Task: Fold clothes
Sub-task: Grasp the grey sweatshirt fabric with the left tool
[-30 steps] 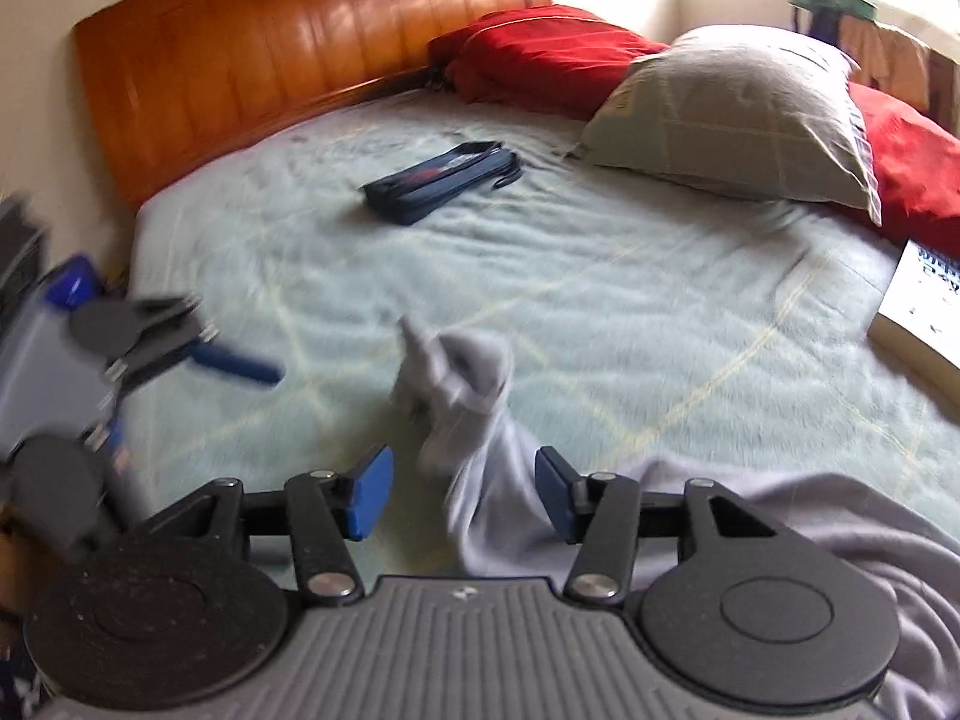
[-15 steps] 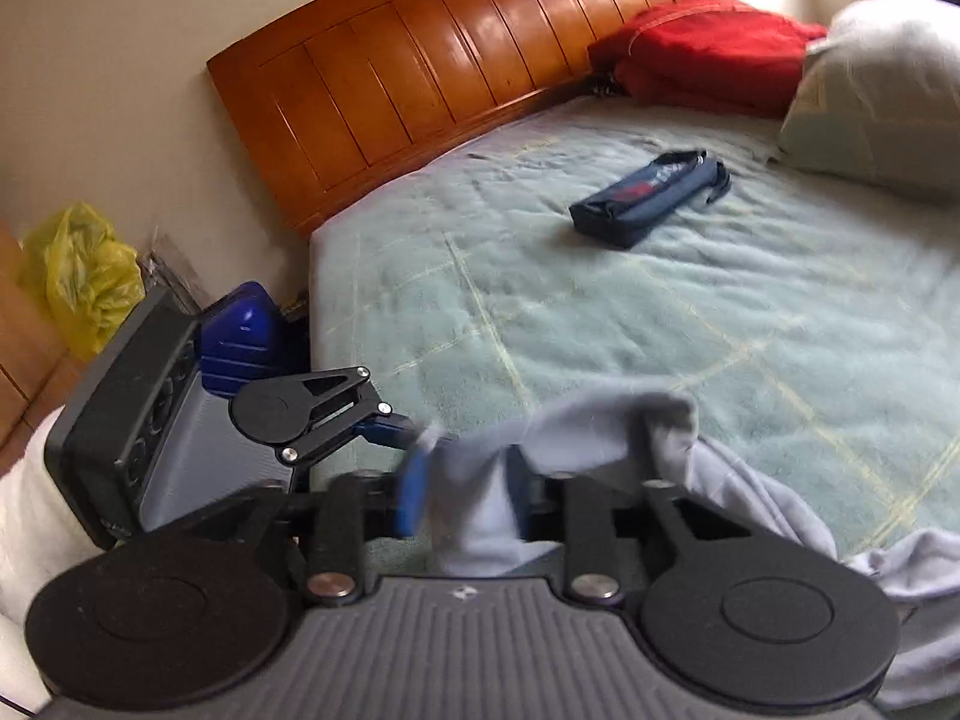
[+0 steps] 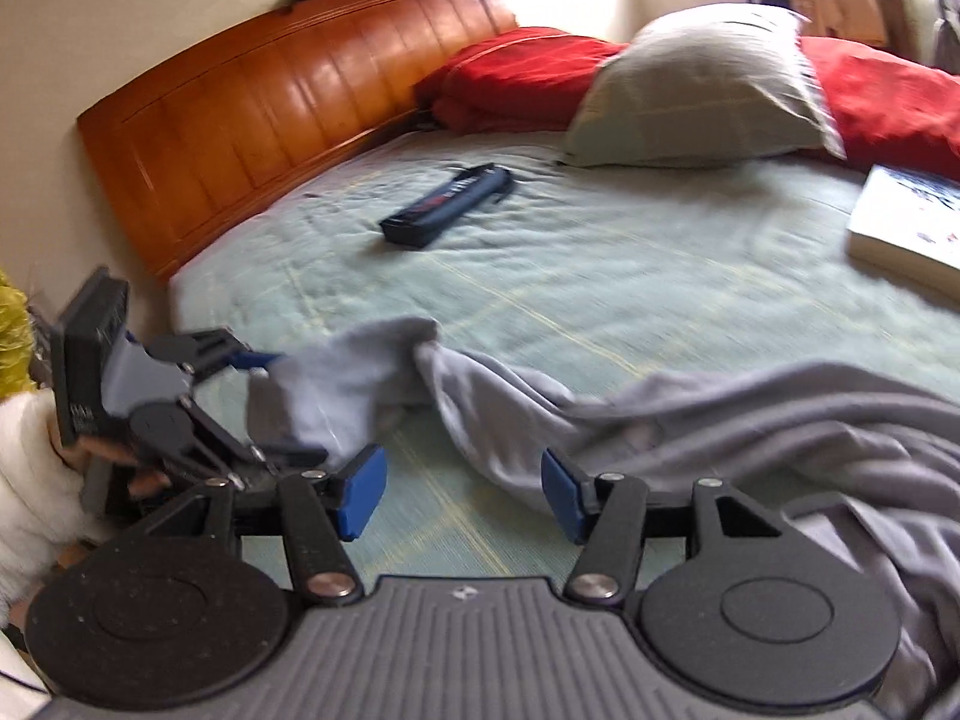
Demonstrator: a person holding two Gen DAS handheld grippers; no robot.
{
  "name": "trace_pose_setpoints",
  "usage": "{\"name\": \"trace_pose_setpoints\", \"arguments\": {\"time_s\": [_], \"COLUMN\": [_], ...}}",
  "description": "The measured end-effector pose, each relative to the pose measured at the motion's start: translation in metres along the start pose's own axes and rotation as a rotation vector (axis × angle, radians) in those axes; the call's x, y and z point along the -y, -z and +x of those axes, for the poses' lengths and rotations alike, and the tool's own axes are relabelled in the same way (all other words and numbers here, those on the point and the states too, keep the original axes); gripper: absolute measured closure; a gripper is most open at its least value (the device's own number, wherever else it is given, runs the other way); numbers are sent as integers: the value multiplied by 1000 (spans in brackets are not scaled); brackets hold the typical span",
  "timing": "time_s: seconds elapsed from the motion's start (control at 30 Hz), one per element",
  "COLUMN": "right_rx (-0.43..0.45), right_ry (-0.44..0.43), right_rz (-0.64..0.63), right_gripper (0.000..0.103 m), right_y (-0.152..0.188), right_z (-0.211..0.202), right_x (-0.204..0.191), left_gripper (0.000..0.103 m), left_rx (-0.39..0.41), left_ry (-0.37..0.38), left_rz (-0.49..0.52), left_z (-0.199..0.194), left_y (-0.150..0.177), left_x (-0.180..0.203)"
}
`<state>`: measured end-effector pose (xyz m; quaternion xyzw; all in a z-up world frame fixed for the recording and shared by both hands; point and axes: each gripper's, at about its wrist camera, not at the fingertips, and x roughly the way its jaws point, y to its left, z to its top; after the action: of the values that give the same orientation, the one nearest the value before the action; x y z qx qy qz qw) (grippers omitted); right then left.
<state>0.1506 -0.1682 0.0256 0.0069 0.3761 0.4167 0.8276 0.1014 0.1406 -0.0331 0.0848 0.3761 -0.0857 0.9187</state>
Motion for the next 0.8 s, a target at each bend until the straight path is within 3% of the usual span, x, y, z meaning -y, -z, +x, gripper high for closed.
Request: {"name": "trace_pose_setpoints", "arguments": {"time_s": [0.17,0.27,0.37,0.5,0.8], "right_rx": [17,38,51,54,54], "right_ry": [6,-11,-25,-18,-3], "right_rz": [27,50,62,46,70], "right_gripper": [38,36,35,30,26], "right_y": [11,12,14,19,28], "right_z": [-9,-10,-11,-15,-15], "right_x": [11,14,13,11,25], "left_gripper": [3,3,4,19,42], "left_rx": [26,23,-55,-152,-223], "left_ry": [-18,13,-6,-91,-135], "left_rz": [69,74,106,145,125], "left_z": [-17,-12,11,30,26], "left_y": [-26,-42,-44,-31,-16], "left_x": [7,13,21,21,5]}}
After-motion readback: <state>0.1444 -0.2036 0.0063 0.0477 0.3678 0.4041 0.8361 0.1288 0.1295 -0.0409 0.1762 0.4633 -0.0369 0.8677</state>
